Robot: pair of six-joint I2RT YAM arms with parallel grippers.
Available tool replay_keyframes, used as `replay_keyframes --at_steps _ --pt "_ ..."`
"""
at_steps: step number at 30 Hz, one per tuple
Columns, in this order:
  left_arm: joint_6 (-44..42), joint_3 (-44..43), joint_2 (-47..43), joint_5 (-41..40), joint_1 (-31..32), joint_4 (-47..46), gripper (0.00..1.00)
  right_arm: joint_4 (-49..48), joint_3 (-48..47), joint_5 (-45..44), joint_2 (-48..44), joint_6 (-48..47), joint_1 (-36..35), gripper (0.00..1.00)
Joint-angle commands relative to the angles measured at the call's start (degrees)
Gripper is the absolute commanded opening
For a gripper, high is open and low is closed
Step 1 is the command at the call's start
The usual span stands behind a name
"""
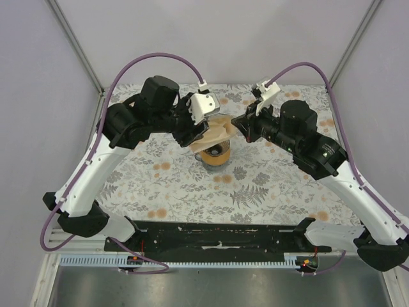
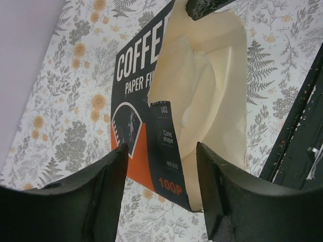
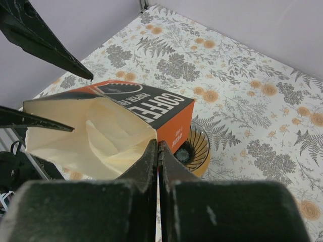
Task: Place the coffee filter in the dripper
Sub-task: Pick up the coffee filter holder from the center of the board.
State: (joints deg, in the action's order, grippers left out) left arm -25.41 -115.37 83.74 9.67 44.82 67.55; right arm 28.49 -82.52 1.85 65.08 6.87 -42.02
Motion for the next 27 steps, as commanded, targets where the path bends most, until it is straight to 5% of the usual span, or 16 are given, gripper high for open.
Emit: replay_keyframes --at_steps 1,7,14,18,23,27 --pt "-0.43 1.2 -0.86 -0.88 0.27 -1.72 0.53 -6.42 2.71 2.02 -3.11 -1.6 -0.25 0.0" --pt "-0.96 1.47 -1.48 -1.23 0.36 -1.54 0.03 -9.77 6.31 5.79 -4.17 -5.11 -0.43 0.0" --pt "-3.85 3.75 -3.58 -6.76 1.15 -0.75 0.02 -12.75 11.15 10.8 -6.98 -11.7 -0.69 0.0" --pt "-7.71 8.74 -7.01 -15.27 3.51 -6.1 0.02 -13.64 11.07 11.43 -7.33 -13.72 -0.96 0.44" --pt "-18.69 25.86 -19.55 -27.76 12.29 -24.09 0.02 -17.84 10.79 14.58 -11.28 -20.3 -1.75 0.57" --pt "-29.67 42.57 -29.67 -33.91 18.98 -41.15 0.02 -24.17 15.8 25.46 -14.98 -27.87 -2.54 0.58"
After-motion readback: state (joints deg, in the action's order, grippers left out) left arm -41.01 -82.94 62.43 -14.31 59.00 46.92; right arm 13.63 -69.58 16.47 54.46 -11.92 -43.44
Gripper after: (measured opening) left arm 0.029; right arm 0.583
